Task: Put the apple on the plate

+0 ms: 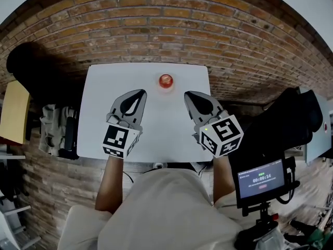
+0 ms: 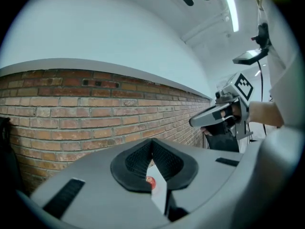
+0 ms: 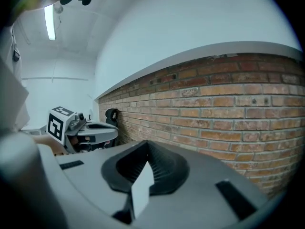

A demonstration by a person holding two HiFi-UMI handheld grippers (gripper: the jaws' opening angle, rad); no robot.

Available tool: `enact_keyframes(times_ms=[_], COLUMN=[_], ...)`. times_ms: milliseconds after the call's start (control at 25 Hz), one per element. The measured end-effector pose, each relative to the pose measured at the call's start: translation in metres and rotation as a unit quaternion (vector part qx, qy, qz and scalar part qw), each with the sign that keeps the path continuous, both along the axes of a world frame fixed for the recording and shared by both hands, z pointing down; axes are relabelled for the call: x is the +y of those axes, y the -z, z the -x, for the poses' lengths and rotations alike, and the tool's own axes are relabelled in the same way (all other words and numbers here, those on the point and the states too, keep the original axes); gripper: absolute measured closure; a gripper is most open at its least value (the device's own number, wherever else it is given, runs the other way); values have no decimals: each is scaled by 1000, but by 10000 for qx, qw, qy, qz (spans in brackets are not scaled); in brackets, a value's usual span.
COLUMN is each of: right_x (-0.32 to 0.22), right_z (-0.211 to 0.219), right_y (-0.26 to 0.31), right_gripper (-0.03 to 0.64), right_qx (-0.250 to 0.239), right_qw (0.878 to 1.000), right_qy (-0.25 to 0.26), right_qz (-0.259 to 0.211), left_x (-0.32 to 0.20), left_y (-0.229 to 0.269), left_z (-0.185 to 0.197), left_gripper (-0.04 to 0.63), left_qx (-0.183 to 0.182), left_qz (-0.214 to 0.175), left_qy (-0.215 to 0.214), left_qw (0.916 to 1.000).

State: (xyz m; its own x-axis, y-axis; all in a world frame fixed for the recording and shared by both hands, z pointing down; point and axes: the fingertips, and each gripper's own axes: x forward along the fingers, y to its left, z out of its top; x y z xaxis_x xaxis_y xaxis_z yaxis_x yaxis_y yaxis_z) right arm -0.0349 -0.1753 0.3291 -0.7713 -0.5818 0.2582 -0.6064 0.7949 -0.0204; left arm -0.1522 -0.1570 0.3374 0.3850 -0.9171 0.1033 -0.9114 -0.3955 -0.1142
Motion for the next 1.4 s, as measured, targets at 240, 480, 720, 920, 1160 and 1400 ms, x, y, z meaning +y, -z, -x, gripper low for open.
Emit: enact_keyframes(times_ms=[240, 480, 720, 920, 1160, 1400], right_x=[9, 18, 17, 17, 15, 14], right_z=[-2, -9, -9, -10, -12, -13], right_y=[21, 36, 28, 27, 23, 20], right_gripper=[614, 615, 615, 615, 615, 615], right_qx=[36, -22, 167, 142, 167, 182], right_qw=[9995, 9987, 9986, 9987, 9988, 9990], right_qy=[-121, -164, -126, -125, -182, -204], right_qz=[-296, -487, -480, -468, -411, -362], left_x=[11, 21, 20, 22, 22, 21], left_y=[16, 30, 35, 32, 30, 27], left_z=[-7, -16, -19, -23, -25, -25], left_gripper=[588, 588, 589, 588, 588, 588], left_qx=[-79, -81, -104, -101, -94, -58], left_qz=[-90, -275, -376, -335, -304, -270], left_qy=[-138, -207, -227, -238, -272, -265], left_qw=[9998, 9994, 9990, 9991, 9991, 9993])
